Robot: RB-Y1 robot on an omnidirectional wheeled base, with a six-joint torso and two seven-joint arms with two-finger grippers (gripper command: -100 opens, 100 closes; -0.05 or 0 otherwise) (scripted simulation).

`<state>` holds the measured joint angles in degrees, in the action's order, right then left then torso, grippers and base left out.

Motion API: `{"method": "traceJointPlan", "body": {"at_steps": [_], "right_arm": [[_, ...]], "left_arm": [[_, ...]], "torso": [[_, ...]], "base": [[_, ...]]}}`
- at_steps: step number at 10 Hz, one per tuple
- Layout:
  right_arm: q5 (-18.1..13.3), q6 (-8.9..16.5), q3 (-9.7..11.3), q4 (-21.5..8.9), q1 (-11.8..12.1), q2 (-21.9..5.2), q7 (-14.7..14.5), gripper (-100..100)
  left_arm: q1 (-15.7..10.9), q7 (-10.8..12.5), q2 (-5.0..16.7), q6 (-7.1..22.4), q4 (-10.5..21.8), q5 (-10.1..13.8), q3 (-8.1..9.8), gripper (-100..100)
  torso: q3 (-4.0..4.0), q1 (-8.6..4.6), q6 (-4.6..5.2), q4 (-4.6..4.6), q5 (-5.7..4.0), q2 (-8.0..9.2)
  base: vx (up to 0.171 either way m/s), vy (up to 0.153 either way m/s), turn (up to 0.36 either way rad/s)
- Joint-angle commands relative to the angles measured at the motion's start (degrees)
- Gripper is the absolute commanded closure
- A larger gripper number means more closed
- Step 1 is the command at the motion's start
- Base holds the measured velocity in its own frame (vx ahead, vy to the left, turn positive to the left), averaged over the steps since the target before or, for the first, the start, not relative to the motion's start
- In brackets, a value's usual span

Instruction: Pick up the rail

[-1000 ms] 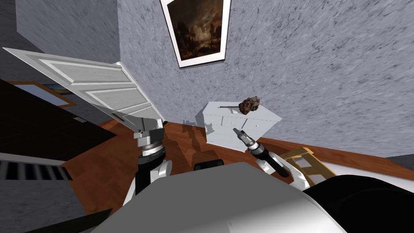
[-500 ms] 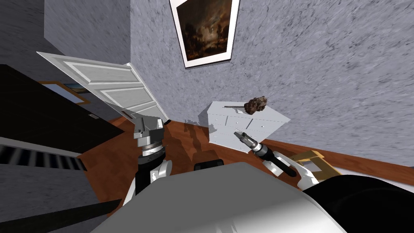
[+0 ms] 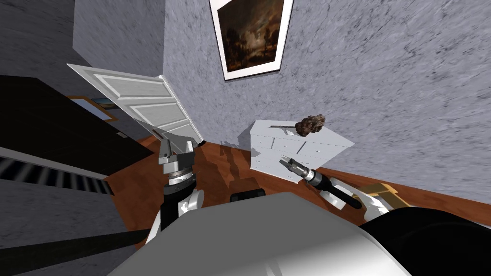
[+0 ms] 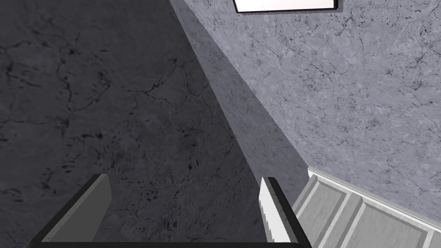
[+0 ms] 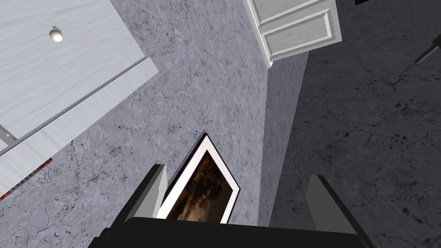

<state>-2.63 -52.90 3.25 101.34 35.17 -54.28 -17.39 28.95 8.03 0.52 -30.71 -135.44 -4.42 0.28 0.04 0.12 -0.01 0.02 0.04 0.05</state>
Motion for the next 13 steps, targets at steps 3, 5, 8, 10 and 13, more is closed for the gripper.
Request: {"method": "traceJointPlan", "body": {"at_steps": [3, 5, 8, 10, 13], "right_arm": [[-1.4, -2.19, 0.29, -4.1, 0.65, -6.59, -0.19, -100], [-2.43, -3.67, 0.51, -6.73, 0.92, -9.87, -0.18, -100], [-3.51, -5.09, 0.73, -9.89, 1.18, -14.72, -0.1, -100], [-3.51, -5.09, 0.73, -10.12, 1.18, -17.42, -0.1, -100], [-4.64, -6.46, 0.94, -13.12, 1.43, -22.07, 0.06, -100]], "left_arm": [[0.0, 0.0, 0.0, 0.0, 0.0, 0.0, 0.0, 0], [0.01, 0.0, 0.0, 0.0, 0.0, 0.0, 0.01, 0], [0.01, 0.0, 0.0, 0.0, 0.0, 0.0, 0.01, 0], [0.01, 0.0, 0.0, 0.0, 0.0, 0.0, 0.01, 0], [0.01, 0.0, 0.0, 0.0, 0.0, 0.0, 0.01, 0]], "torso": [[-0.02, 0.18, 0.01, -0.01, 0.04, -0.03], [-0.01, -0.06, 0.04, 0.0, 0.01, -0.01], [-0.01, -0.11, 0.05, 0.0, -0.01, -0.02], [-0.05, -0.02, 0.03, -0.02, 0.0, -0.08], [-0.05, -0.07, 0.05, -0.02, -0.01, -0.09]], "base": [[0.016, 0.092, 0.091], [0.016, 0.039, 0.058], [0.021, 0.044, 0.068], [0.022, 0.04, 0.051], [0.029, 0.033, 0.071]]}}
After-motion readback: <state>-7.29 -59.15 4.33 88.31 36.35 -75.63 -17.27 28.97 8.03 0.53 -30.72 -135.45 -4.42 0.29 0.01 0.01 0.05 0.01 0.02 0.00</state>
